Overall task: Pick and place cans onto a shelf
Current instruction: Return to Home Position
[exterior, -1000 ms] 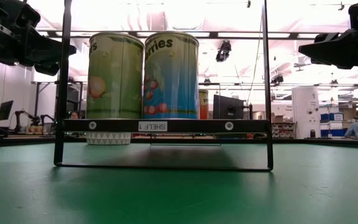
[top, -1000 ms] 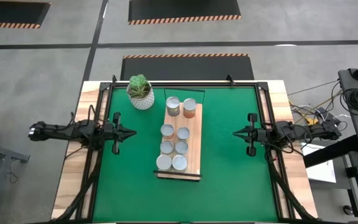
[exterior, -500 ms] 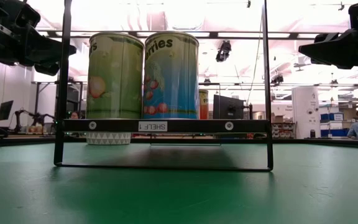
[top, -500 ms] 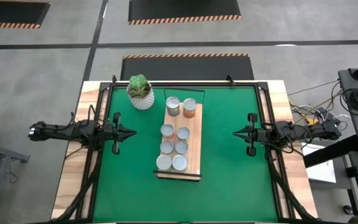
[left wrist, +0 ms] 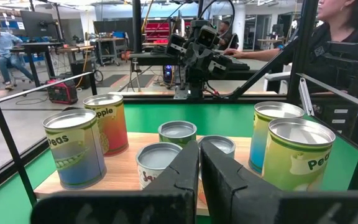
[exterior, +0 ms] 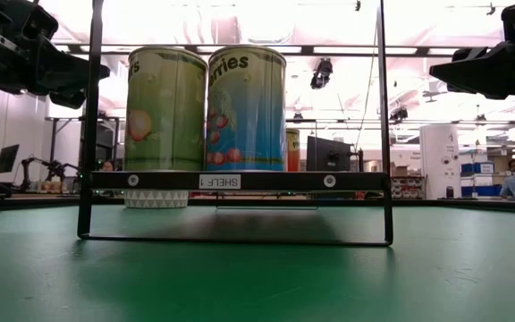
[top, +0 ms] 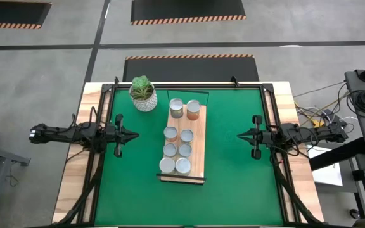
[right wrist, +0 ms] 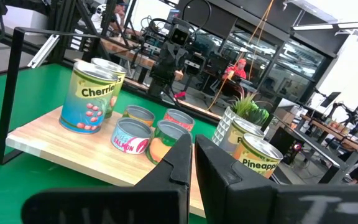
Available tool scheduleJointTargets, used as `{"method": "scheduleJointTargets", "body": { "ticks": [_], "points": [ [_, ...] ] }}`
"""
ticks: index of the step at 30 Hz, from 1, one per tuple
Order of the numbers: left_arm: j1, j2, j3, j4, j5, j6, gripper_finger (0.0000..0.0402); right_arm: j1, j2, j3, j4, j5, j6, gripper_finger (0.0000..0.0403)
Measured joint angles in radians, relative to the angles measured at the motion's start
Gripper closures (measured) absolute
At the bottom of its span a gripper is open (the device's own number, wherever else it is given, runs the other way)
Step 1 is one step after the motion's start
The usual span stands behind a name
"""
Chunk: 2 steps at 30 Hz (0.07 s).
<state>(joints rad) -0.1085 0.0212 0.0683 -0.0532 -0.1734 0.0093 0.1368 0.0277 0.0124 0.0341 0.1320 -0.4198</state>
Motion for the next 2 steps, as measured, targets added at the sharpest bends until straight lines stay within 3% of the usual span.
{"method": "scheduleJointTargets", "body": {
  "ticks": [2],
  "points": [
    [0.0,0.0,0.0,0.0,0.0,0.0,0.0402,0.0,0.0,0.0,0.0,0.0,0.0,0.0392]
  ]
}}
